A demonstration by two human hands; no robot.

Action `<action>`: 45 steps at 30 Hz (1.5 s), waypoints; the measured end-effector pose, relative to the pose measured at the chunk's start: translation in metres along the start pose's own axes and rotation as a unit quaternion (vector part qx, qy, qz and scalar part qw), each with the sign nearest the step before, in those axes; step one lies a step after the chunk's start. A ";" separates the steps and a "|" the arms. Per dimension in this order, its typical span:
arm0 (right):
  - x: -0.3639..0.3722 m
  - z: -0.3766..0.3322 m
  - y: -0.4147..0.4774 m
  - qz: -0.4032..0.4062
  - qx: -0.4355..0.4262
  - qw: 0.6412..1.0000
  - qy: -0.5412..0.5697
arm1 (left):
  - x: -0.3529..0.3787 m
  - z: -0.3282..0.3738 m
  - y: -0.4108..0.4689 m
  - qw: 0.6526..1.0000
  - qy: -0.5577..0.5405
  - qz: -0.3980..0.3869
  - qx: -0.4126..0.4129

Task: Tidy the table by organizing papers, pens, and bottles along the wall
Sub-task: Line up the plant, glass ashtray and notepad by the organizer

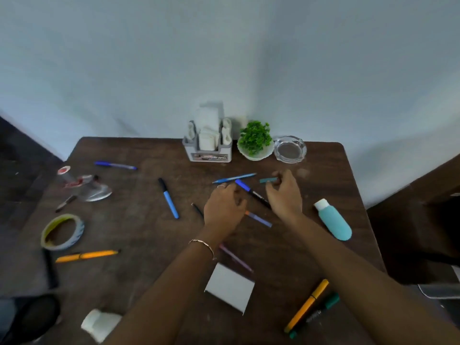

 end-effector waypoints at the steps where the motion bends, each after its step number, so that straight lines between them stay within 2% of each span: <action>1: 0.007 -0.003 -0.016 -0.020 -0.013 1.000 0.004 | -0.008 -0.007 -0.016 1.000 -0.007 0.014 -0.020; 4: 0.030 -0.006 -0.061 -0.095 -0.046 0.994 -0.010 | -0.030 -0.031 -0.068 0.995 -0.035 0.056 -0.069; 6: 0.043 -0.002 -0.089 -0.155 -0.084 0.983 -0.058 | -0.037 -0.048 -0.105 0.992 -0.044 0.076 -0.086; 9: 0.051 0.012 -0.127 -0.226 -0.141 0.954 -0.140 | -0.030 -0.070 -0.150 0.989 -0.064 0.063 -0.119; 12: 0.052 0.032 -0.153 -0.282 -0.149 0.925 -0.206 | -0.014 -0.079 -0.182 0.987 -0.106 0.025 -0.122; 15: 0.049 0.044 -0.173 -0.276 -0.189 0.891 -0.308 | -0.004 -0.077 -0.200 0.988 -0.113 -0.016 -0.103; 19: 0.041 0.046 -0.186 -0.206 -0.209 0.877 -0.380 | -0.001 -0.073 -0.211 0.988 -0.118 -0.055 -0.084; 22: 0.039 0.048 -0.189 -0.190 -0.207 0.871 -0.403 | -0.002 -0.071 -0.212 0.987 -0.123 -0.059 -0.084; 29: 0.038 0.047 -0.194 -0.187 -0.200 0.892 -0.360 | -0.006 -0.070 -0.203 0.983 -0.152 -0.067 -0.084; 33: 0.034 0.051 -0.195 -0.261 -0.127 0.926 -0.240 | -0.003 -0.077 -0.191 0.966 -0.204 -0.101 -0.125; 36: 0.025 0.049 -0.188 -0.261 -0.074 0.949 -0.161 | -0.004 -0.075 -0.172 0.950 -0.252 -0.145 -0.113; 38: 0.019 0.047 -0.183 -0.257 -0.039 0.957 -0.127 | -0.007 -0.072 -0.160 0.927 -0.310 -0.168 -0.129; 42: 0.012 0.044 -0.180 -0.227 0.049 0.973 -0.013 | -0.010 -0.056 -0.144 0.833 -0.479 -0.196 -0.195; 45: 0.008 0.042 -0.179 -0.178 0.078 0.981 0.001 | -0.006 -0.041 -0.129 0.801 -0.522 -0.210 -0.206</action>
Point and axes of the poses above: each hand's wrist, its own y-axis towards the middle knuckle, its own x-axis out of the palm, z = x × y, the point moved 3 cm from there along y, towards the middle knuckle, and after that the axes turned 7 degrees about x, right-handed, at the moved point
